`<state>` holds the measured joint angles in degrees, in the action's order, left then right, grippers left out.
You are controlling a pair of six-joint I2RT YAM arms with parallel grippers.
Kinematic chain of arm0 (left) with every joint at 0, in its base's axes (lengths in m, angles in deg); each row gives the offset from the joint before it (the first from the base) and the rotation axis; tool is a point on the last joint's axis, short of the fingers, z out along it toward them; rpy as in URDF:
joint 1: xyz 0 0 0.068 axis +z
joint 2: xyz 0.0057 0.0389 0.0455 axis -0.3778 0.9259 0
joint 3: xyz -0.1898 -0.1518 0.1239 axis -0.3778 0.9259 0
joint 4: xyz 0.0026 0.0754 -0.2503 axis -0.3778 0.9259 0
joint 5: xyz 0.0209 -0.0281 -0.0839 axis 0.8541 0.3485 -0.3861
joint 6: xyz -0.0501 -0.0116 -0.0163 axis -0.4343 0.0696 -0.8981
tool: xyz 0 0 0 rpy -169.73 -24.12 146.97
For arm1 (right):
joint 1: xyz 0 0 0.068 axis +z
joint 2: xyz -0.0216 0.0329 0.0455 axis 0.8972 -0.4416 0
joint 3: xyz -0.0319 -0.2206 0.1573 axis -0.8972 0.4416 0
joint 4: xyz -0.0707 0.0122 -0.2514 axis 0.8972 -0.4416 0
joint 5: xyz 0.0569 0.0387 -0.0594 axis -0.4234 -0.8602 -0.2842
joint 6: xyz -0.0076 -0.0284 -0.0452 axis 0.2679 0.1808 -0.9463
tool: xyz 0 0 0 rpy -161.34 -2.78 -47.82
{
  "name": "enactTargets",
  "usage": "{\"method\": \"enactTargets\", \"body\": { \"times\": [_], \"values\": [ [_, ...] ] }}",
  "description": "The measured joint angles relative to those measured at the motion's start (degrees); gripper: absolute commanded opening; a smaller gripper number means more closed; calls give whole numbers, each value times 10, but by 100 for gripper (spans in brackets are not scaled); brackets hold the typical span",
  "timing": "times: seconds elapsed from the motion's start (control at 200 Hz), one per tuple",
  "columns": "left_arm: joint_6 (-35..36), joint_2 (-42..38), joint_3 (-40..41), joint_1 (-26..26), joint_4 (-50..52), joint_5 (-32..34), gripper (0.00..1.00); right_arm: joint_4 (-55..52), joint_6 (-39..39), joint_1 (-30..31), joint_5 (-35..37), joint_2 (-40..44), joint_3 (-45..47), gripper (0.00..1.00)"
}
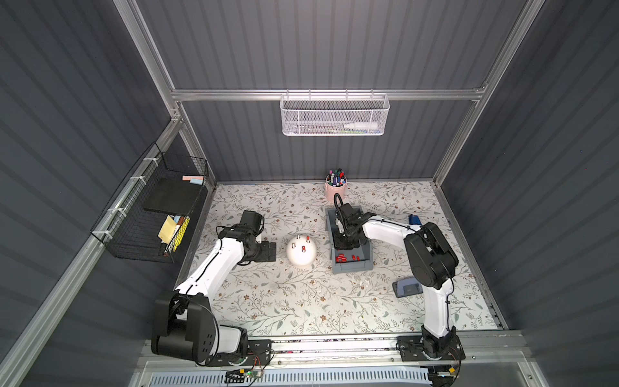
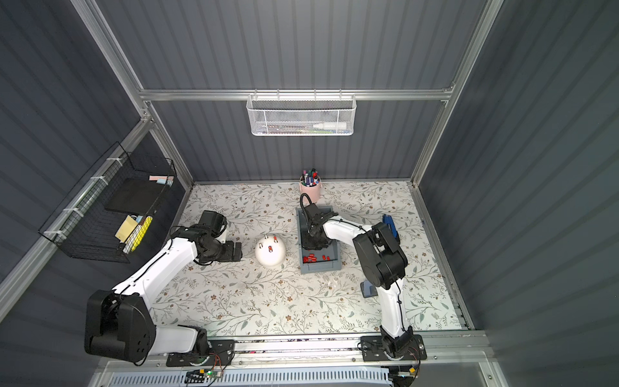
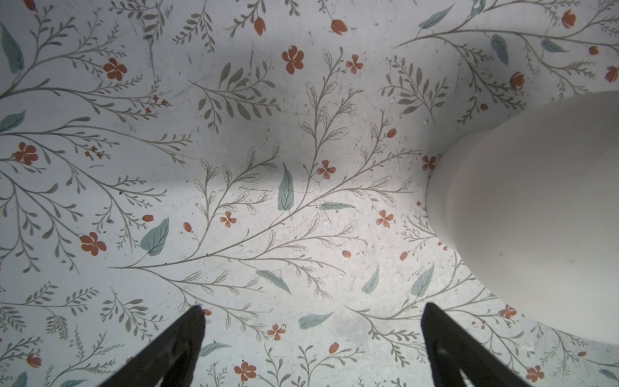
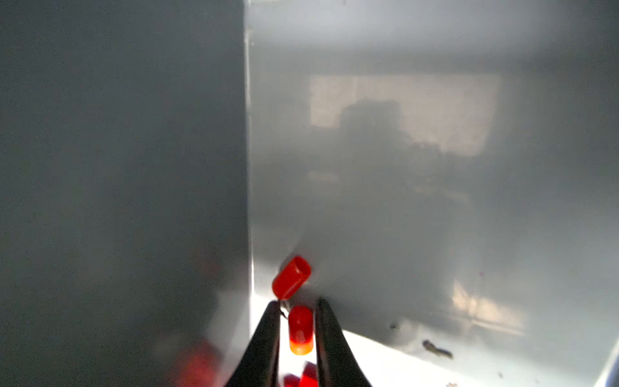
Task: Cover the protruding screws with screw protection sleeves
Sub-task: Pick up the screw protection sleeve from the storage box.
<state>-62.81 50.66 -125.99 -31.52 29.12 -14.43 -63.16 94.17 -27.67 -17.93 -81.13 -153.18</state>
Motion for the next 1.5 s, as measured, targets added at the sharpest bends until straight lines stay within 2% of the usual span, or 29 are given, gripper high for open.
{"method": "enactTargets", "body": {
  "times": [0.33, 0.54, 0.61, 0.825, 1.156, 1.391, 1.501],
  "values": [
    [0, 0, 0, 0, 0, -4, 99, -1, -7, 0, 4, -9, -12, 18],
    [0, 0, 0, 0, 0, -4, 99, -1, -12, 0, 10, -9, -11, 11],
    [0, 0, 0, 0, 0, -4, 99, -1, -14, 0, 11, -8, -10, 6],
    [0, 0, 0, 0, 0, -4, 99, -3, -17, 0, 16, 13, -3, 5],
    [9, -18, 0, 0, -7, -9, 99, 10, -28, 0, 34, 137, 25, 5],
    [2, -29, -3, -2, -58, -102, 97, 34, -33, 0, 42, 255, 69, 4],
    [-3, -29, -33, -19, -57, -124, 97, 75, -41, 1, 23, 324, 77, 2]
  ]
}}
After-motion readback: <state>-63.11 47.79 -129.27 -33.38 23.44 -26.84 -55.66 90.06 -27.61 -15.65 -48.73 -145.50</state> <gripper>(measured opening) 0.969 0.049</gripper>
